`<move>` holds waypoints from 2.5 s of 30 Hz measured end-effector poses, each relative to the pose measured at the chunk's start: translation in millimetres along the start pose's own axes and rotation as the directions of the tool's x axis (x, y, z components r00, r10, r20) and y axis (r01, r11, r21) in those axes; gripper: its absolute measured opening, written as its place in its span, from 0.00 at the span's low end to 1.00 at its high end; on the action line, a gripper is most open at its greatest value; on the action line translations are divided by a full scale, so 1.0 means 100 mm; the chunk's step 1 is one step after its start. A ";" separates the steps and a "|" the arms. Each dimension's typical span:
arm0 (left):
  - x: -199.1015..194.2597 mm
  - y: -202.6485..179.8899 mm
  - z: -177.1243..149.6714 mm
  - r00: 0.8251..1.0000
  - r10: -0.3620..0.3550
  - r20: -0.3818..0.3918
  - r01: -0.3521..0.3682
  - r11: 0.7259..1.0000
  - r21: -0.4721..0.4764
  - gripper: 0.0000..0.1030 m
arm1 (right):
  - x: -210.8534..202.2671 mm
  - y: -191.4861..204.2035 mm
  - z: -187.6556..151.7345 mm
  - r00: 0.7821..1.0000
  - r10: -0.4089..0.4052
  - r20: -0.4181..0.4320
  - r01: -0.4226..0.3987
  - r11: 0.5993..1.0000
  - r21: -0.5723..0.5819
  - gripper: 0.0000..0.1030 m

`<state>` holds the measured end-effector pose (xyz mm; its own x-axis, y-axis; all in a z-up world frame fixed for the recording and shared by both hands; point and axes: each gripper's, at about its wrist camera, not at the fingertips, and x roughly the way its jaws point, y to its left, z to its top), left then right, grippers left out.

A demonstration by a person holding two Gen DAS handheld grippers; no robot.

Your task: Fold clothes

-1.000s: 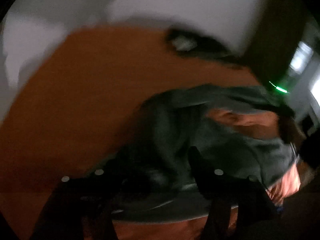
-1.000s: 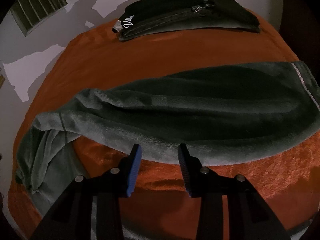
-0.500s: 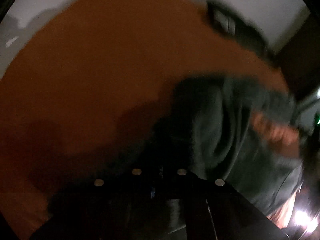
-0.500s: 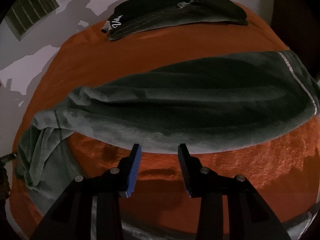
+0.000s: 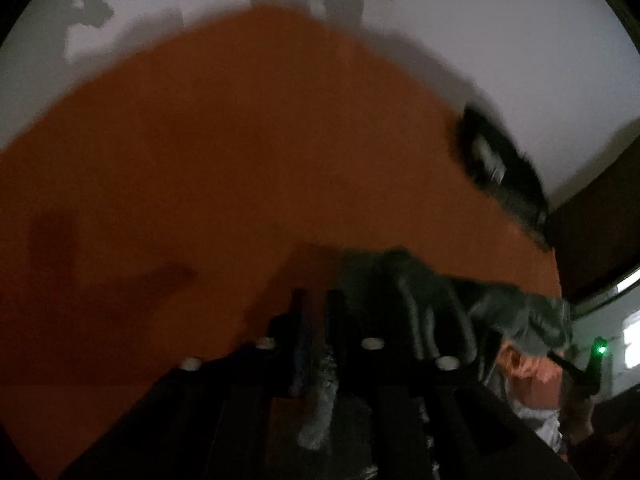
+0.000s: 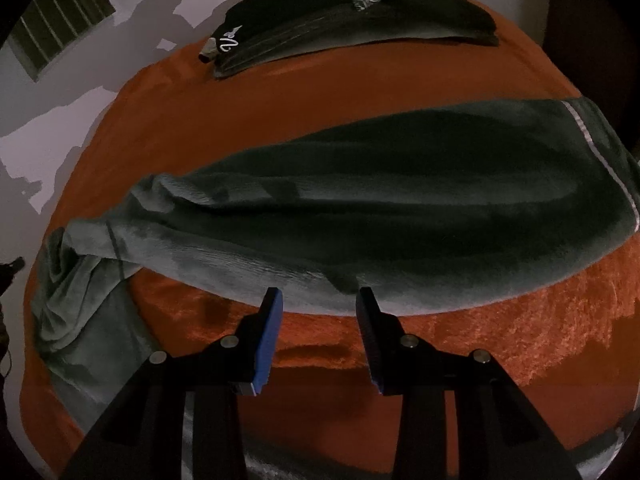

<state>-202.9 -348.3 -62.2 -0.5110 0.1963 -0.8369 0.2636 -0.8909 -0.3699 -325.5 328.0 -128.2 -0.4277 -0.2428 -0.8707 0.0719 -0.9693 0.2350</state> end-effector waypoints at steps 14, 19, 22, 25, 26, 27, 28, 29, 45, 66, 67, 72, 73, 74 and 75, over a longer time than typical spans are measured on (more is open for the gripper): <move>-0.08 -0.85 -0.58 0.978 -0.166 0.127 0.118 0.939 0.322 0.00 | -0.07 -0.03 -0.04 1.000 0.006 -0.009 -0.006 1.000 0.005 0.36; -0.06 -1.51 -1.91 0.982 -0.157 -0.105 0.189 0.815 0.548 0.00 | -0.07 -0.05 -0.04 1.000 -0.004 -0.002 0.004 1.000 0.008 0.36; -0.04 -1.59 -2.24 0.991 -0.055 -0.126 0.118 0.807 0.578 0.01 | -0.02 -0.01 -0.02 1.000 0.004 -0.009 -0.004 1.000 0.012 0.36; -0.11 -1.57 -1.80 0.995 -0.063 -0.076 0.094 0.840 0.535 0.04 | 0.04 0.04 0.00 1.000 0.015 -0.016 -0.014 1.000 0.013 0.36; -0.16 -1.50 -1.51 0.994 -0.091 -0.057 0.107 0.868 0.486 0.19 | 0.05 0.08 0.01 1.000 0.022 -0.019 -0.022 1.000 0.008 0.36; -0.20 -1.42 -1.22 0.993 -0.115 -0.034 0.118 0.892 0.436 0.45 | 0.07 0.13 0.02 0.999 0.030 -0.022 -0.030 1.000 0.003 0.36; -0.20 -1.31 -0.91 0.993 -0.114 -0.001 0.106 0.916 0.387 0.60 | 0.08 0.17 0.03 0.999 0.037 -0.025 -0.037 0.999 -0.003 0.36; -0.20 -1.19 -0.61 0.993 -0.110 0.034 0.093 0.936 0.340 0.73 | 0.09 0.22 0.04 0.999 0.044 -0.027 -0.045 0.999 -0.010 0.36; 0.52 -1.30 -0.14 0.997 -0.018 0.070 -0.006 0.944 0.330 0.06 | -0.19 0.13 -0.08 0.998 0.052 -0.021 -0.052 0.999 0.013 0.36; -0.31 -1.72 -2.04 0.984 -0.139 -0.108 0.170 0.906 0.387 0.64 | 0.17 0.44 0.03 0.991 0.115 -0.065 -0.116 0.993 -0.024 0.36; -0.24 -1.70 -2.01 0.979 -0.148 -0.144 0.190 0.916 0.353 0.64 | 0.16 0.44 0.03 0.991 0.114 -0.065 -0.116 0.993 -0.023 0.36; 0.16 -1.60 -1.84 0.928 -0.208 -0.311 0.270 0.947 0.172 0.65 | 0.04 0.30 -0.02 0.994 0.099 -0.052 -0.099 0.995 0.002 0.36; 0.24 -1.58 -1.80 0.913 -0.223 -0.341 0.282 0.950 0.133 0.65 | 0.02 0.26 -0.04 0.994 0.093 -0.049 -0.093 0.996 0.010 0.36; 0.32 -1.56 -1.77 0.898 -0.238 -0.371 0.291 0.952 0.094 0.63 | -0.01 0.22 -0.05 0.995 0.088 -0.046 -0.087 0.996 0.019 0.36; 0.40 -1.55 -1.74 0.882 -0.256 -0.396 0.302 0.952 0.057 0.58 | -0.03 0.16 -0.06 0.996 0.082 -0.044 -0.081 0.996 0.032 0.36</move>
<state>-121.7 -131.4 -108.5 -0.1944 0.5634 -0.8030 0.0497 -0.8119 -0.5817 -317.6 313.1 -124.3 -0.3804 -0.3231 -0.8665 0.0775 -0.9448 0.3183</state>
